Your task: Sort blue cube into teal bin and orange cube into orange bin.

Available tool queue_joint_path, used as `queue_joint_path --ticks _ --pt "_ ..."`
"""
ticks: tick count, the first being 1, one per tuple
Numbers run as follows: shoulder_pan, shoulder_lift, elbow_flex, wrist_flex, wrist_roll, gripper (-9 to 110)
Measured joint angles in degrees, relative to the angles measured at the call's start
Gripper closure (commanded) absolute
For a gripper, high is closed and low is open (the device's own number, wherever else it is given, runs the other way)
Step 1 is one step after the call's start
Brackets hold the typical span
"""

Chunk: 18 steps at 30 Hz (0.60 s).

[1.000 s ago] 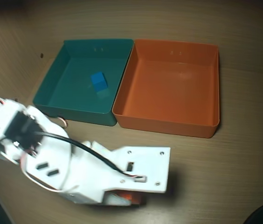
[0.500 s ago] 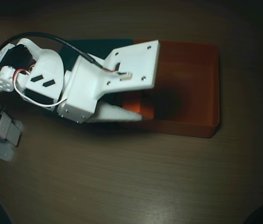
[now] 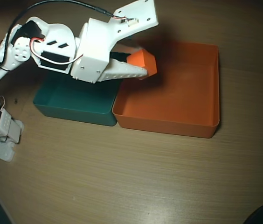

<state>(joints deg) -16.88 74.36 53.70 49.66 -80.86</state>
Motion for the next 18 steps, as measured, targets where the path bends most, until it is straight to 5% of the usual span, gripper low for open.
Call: queue_joint_path --ticks 18 --pt "-3.7 -34.5 -27.7 0.0 0.0 107"
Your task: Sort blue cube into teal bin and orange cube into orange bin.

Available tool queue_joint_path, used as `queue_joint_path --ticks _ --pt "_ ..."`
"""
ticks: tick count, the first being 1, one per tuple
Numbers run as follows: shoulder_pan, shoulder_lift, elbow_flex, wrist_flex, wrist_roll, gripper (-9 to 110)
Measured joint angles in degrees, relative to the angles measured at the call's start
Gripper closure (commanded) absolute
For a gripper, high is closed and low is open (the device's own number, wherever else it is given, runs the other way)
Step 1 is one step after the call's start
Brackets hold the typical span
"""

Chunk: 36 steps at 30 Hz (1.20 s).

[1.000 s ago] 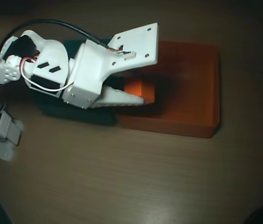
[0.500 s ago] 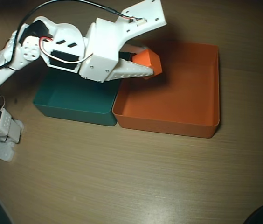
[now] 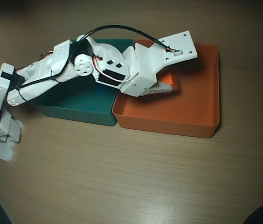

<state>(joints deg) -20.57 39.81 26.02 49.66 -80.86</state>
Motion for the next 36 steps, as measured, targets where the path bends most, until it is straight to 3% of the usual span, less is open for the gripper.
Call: queue_joint_path --ticks 7,16,20,29,36 --pt "-0.9 -4.7 -3.8 0.0 0.0 103" --pt "-1.0 -4.9 -3.9 0.0 0.0 74" --pt "-0.9 -4.9 -3.9 0.0 0.0 68" --pt "-0.8 -4.9 -3.9 0.0 0.0 73" --pt "-0.8 -4.9 -3.9 0.0 0.0 94"
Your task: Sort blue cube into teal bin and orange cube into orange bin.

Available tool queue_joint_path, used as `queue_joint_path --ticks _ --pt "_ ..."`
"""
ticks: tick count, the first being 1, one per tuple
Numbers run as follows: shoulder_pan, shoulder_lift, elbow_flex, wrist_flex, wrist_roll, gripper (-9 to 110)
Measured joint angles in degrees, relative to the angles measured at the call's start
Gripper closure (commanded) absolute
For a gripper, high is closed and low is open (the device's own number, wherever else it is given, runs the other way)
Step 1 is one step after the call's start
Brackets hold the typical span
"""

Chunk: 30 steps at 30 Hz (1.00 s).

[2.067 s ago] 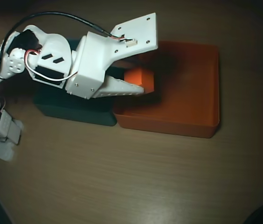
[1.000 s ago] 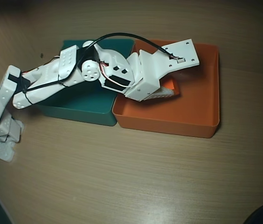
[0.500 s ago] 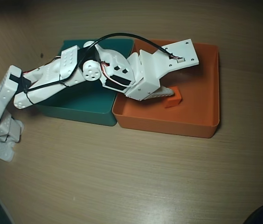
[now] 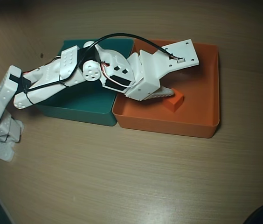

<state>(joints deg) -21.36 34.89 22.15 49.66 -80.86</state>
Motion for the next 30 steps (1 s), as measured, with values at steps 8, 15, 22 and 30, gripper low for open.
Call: queue_joint_path --ticks 8,15,22,30 --pt "0.0 0.0 0.0 0.0 0.0 108" --pt "0.0 0.1 0.0 0.0 0.0 107" --pt "1.4 10.7 8.6 0.0 0.0 107" --pt "6.1 34.6 30.2 0.0 0.0 106"
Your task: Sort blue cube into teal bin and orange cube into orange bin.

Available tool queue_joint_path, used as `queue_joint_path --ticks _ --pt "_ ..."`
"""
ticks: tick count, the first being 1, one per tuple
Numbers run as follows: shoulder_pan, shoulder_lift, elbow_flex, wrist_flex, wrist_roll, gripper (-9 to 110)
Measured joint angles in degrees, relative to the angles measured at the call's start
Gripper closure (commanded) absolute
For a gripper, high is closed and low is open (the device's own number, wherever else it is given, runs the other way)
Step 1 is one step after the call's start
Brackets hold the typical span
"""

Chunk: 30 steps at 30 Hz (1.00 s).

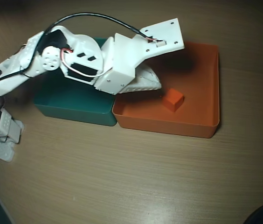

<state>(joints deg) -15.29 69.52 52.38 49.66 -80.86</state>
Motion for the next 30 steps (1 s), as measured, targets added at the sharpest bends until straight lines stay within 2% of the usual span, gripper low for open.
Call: queue_joint_path --ticks 16,30 --pt "13.6 49.8 58.4 0.0 0.0 106" --pt "16.0 88.6 100.2 0.0 -0.4 106"
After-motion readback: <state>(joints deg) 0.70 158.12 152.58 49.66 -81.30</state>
